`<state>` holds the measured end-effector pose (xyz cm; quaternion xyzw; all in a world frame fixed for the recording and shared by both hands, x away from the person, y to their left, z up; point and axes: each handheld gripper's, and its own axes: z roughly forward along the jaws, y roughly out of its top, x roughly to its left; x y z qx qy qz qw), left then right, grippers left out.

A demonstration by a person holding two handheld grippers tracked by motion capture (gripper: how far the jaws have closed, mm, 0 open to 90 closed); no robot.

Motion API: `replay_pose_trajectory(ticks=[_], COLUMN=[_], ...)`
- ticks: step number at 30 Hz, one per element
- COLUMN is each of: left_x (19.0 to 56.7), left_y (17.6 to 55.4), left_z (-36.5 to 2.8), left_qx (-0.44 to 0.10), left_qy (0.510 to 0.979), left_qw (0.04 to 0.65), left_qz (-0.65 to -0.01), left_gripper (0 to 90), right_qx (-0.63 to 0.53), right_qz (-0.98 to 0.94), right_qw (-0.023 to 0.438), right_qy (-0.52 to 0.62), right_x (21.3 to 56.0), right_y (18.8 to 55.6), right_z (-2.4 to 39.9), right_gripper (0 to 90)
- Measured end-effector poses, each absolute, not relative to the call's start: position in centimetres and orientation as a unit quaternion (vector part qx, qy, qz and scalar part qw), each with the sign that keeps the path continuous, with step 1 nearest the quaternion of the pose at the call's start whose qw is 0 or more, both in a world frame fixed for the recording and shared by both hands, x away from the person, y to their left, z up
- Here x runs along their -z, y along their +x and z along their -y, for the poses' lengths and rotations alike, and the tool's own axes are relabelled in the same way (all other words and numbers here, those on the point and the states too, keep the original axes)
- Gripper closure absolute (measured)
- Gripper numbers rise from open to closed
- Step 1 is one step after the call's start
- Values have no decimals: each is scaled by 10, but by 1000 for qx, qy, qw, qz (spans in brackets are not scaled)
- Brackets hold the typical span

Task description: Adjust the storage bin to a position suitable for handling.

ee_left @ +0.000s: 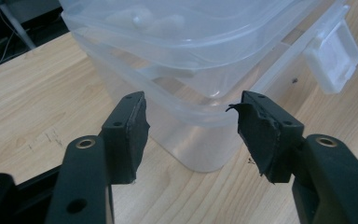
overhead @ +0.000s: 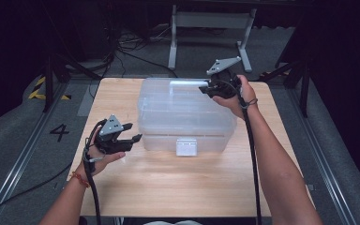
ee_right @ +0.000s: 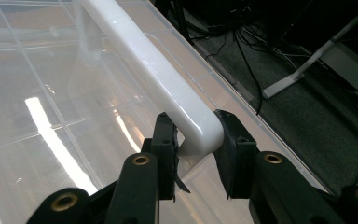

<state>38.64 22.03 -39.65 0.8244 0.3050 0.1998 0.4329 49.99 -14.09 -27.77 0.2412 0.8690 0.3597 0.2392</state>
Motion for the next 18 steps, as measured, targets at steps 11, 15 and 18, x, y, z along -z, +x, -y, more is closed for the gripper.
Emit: replay_pose_trajectory(ticks=[11, 15, 18], left_x=[397, 399, 400], left_y=[392, 393, 394], left_z=[-213, -216, -218], left_qx=[-183, -177, -173], left_qy=[824, 821, 816], left_qw=[442, 451, 459], left_qz=[-305, -303, -305], left_gripper=[659, 738, 782], right_qx=[-347, -349, -351], right_qz=[-876, -875, -874], right_qw=[238, 241, 240], right_qy=[236, 235, 236], right_x=[277, 278, 279], right_y=[496, 496, 495], right_z=[140, 140, 141], right_gripper=[715, 716, 715])
